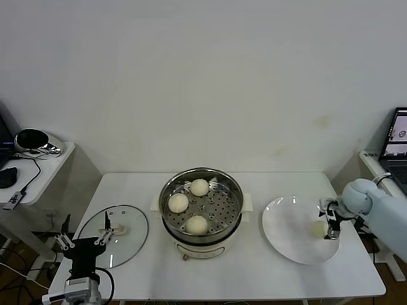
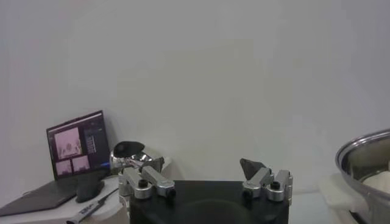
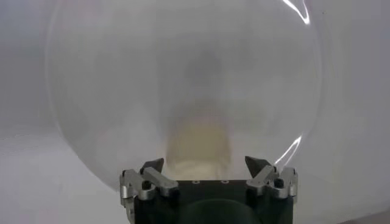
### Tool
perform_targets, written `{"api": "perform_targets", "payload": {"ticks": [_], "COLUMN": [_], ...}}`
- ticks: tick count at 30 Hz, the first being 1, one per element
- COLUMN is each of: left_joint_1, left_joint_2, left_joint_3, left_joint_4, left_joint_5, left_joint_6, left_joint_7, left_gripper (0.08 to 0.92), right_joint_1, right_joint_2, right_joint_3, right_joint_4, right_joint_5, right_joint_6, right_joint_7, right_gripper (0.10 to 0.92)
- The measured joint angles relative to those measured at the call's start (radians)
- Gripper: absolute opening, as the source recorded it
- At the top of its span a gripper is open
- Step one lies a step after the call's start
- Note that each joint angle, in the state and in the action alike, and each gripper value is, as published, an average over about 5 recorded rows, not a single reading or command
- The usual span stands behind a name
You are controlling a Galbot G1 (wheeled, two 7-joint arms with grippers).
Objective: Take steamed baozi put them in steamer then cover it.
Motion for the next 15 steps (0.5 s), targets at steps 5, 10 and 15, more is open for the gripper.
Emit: {"api": "perform_targets", "payload": {"ticks": [5,10,15], "left_joint_1": [0.0,0.0,0.0], "left_joint_2": [0.0,0.0,0.0], "left_joint_3": [-0.001,0.0,0.001], "left_joint_4": [0.0,-0.001,-0.004], "left_joint_5": [0.0,0.0,0.0], "left_joint_6": [0.0,0.0,0.0], "left_joint_7": [0.0,0.0,-0.001], "left_gripper": [0.823,0.823,0.823], "right_joint_1": [-0.007,-0.007,0.002], "right_joint_2": [0.003,0.008,0.009], "right_joint_3": [0.004,0.006,0.005], "right_joint_4": [-0.005,-0.009,-0.006], "right_joint_5": [-0.006,-0.006,0.002], "right_joint_6": [0.001,0.003,0.002], "right_joint_7": [-0.004,-0.007,-0.008], "right_gripper": [0.695,0.632,0.599]}}
